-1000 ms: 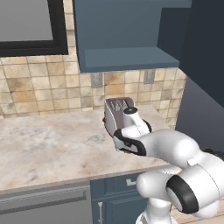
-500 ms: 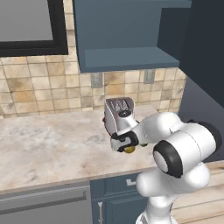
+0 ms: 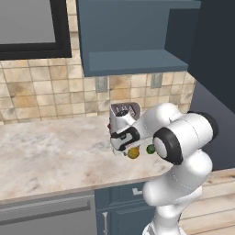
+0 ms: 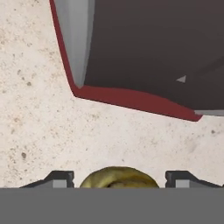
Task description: Pick the squash, avocado from the counter and place them in the cabinet. Then close the cabinet.
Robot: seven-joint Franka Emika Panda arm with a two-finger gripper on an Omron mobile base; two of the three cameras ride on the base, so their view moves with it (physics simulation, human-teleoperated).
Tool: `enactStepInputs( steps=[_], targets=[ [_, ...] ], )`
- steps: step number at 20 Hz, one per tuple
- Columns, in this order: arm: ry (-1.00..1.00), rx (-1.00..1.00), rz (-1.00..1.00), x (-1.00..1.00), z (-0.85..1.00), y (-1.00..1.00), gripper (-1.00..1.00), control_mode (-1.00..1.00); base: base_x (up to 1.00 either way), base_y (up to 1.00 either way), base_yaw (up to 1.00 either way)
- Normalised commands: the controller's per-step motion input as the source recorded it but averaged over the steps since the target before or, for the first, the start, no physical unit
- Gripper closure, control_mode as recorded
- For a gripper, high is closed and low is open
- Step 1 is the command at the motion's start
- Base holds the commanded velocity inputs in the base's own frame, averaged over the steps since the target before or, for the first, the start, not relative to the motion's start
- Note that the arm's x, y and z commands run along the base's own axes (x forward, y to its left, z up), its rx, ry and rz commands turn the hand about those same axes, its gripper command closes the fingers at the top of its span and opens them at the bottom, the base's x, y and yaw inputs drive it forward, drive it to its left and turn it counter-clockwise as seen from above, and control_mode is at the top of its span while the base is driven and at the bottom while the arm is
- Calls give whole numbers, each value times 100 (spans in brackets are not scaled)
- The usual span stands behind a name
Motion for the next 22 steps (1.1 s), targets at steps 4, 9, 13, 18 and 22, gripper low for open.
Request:
enactStepInputs(
  steps=[4, 9, 13, 18, 22],
  targets=[
    [0, 0, 0, -12, -3, 0, 100, -100, 0, 0, 0],
    [-19, 0, 3, -74, 77, -1, 100, -100, 0, 0, 0],
    [-5, 1, 0, -37, 100, -11, 100, -100, 0, 0, 0],
    [-6, 7, 0, -30, 100, -41, 100, -100, 0, 0, 0],
    [-22, 12, 0, -31, 100, -44, 100, -100, 0, 0, 0]
  ],
)
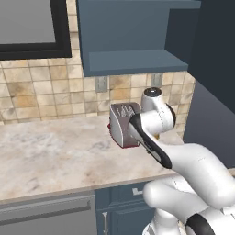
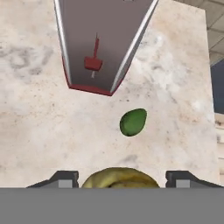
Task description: Pick the squash, avocado from the counter and place them in the cabinet. Then close the cabinet.
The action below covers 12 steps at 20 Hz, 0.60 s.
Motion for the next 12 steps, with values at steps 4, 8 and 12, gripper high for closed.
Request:
enactStepInputs(
  steps=[4, 8, 12],
  targets=[
    [-26, 14, 0, -18, 100, -31, 100, -100, 0, 0, 0],
    [-31, 13, 0, -2, 100, -4, 100, -100, 0, 0, 0],
    [-36, 10, 0, 0, 100, 0, 100, -100, 0, 0, 0]
  ],
)
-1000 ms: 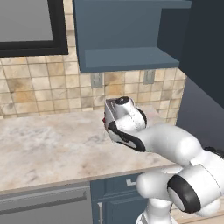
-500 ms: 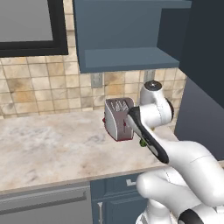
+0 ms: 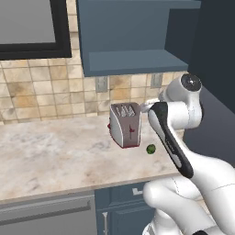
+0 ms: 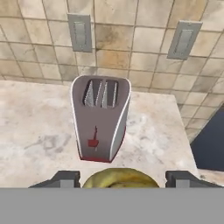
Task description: Pick the squash, avocado from the counter and place them in the cabinet. Then close the cabinet.
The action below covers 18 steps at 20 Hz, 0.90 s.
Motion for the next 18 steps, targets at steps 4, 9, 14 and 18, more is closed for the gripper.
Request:
enactStepInputs(
  steps=[4, 9, 14, 18],
  targets=[
    [-28, 10, 0, 0, 100, 0, 100, -100, 0, 0, 0],
    [-17, 5, -5, 1, 100, 0, 100, -100, 0, 0, 0],
    [-23, 0, -7, 8, 78, 0, 100, -100, 0, 0, 0],
    [-17, 0, -7, 32, 46, 0, 100, -100, 0, 0, 0]
  ],
)
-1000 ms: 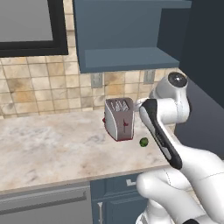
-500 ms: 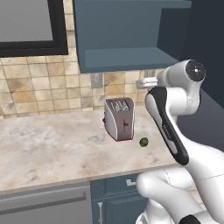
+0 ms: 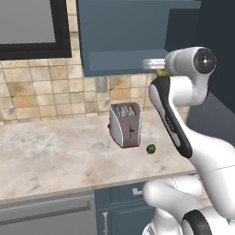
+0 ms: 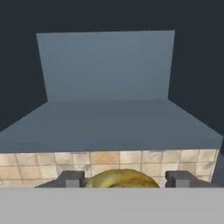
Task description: Pick the squash, avocado from the counter and place them in the cabinet. Then close the cabinet.
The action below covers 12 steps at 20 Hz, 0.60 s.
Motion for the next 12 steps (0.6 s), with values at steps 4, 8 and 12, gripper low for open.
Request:
enactStepInputs(
  steps=[4, 8, 12],
  targets=[
    [-9, 0, -2, 75, 2, 0, 100, -100, 0, 0, 0],
    [-3, 0, 0, 99, 0, 0, 100, -100, 0, 0, 0],
    [0, 0, 0, 100, 2, -1, 100, -100, 0, 0, 0]
  ],
)
